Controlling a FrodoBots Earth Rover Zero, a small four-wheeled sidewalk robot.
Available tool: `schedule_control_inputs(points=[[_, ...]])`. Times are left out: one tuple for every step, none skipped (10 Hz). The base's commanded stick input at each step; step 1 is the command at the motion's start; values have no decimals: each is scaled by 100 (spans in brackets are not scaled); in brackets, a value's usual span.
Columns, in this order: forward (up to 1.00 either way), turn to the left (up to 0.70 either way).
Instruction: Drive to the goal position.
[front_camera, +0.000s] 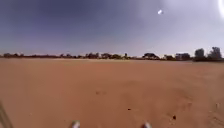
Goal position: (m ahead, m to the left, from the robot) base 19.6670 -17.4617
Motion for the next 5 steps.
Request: schedule_control_inputs(points=[[100, -1], [100, 0], [100, 0], [100, 0], [100, 0]])
